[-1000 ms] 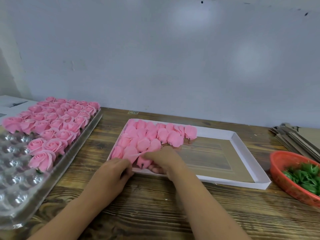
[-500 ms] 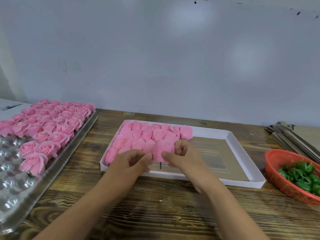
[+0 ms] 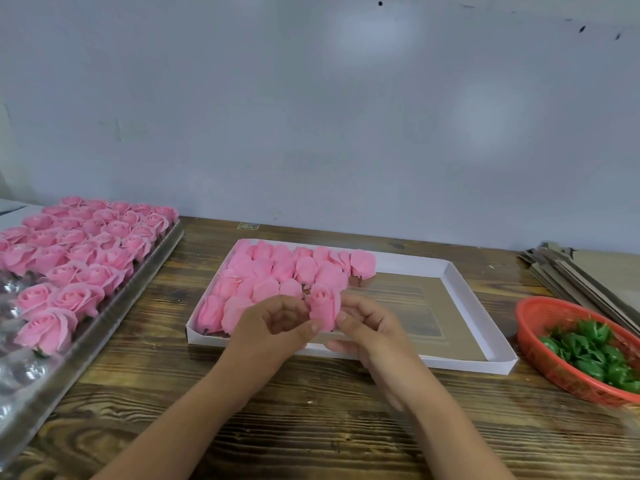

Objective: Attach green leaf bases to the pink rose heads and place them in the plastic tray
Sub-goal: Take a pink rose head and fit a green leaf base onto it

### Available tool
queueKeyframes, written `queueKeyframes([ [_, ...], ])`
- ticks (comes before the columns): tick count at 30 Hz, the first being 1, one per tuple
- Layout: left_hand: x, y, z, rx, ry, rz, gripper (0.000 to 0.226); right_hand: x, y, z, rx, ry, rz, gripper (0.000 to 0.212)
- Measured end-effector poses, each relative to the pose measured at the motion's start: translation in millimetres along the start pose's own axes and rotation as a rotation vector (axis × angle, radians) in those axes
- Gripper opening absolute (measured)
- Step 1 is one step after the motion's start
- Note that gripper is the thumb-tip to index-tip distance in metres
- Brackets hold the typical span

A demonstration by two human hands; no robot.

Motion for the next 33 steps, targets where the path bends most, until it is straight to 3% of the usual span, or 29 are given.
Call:
queueKeyframes([
  [4,-7,-8,1,0.162,-0.054,-0.115,0.017,-2,-5,-15,0.258,0.067,-0.074,0.036],
  [6,-9,-7,2,0.134,-0.081,-0.079,0.034,-3,-3,-20,0.393,0.101,-0.089,0.036],
  [8,-10,-7,-3,0.105,-0.008,-0.025,0.053,-4,-3,-28,0.535,0.158,-0.095,0.038],
  [11,-14,-11,-17,-0.043,0.135,-0.006,0.064,-7,-5,-43,0.660,0.213,-0.127,0.050],
  [14,-15,-19,-19,-0.151,0.080,-0.004,0.050,-12,-10,-58,0.637,0.287,-0.178,0.066],
  [16,-16,-21,-17,-0.134,0.067,0.020,0.041,-15,-13,-64,0.634,0.316,-0.244,0.055],
  [19,-19,-26,-17,-0.152,0.174,0.002,0.031,-20,-18,-68,0.685,0.365,-0.380,0.032],
  [21,-21,-30,-15,-0.187,0.168,-0.004,0.024,-22,-21,-70,0.678,0.369,-0.420,0.030],
  [26,-19,-31,-9,-0.227,0.057,-0.010,0.030,-17,-22,-67,0.491,0.290,-0.320,0.036],
  [29,-19,-31,-8,-0.156,0.016,-0.049,0.022,-14,-22,-60,0.372,0.233,-0.249,0.043],
  [33,-19,-31,-9,-0.146,0.039,-0.070,0.030,-22,-25,-69,0.454,0.300,-0.372,0.030],
])
Point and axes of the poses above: each hand's wrist, its own x-axis towards the middle knuckle, its own z-axis out of the back of the hand, y = z × x, the point moved 6 cm from there along x, towards the middle knuckle, and after that the axes turned 2 degrees about x, right-handed, at the moved point
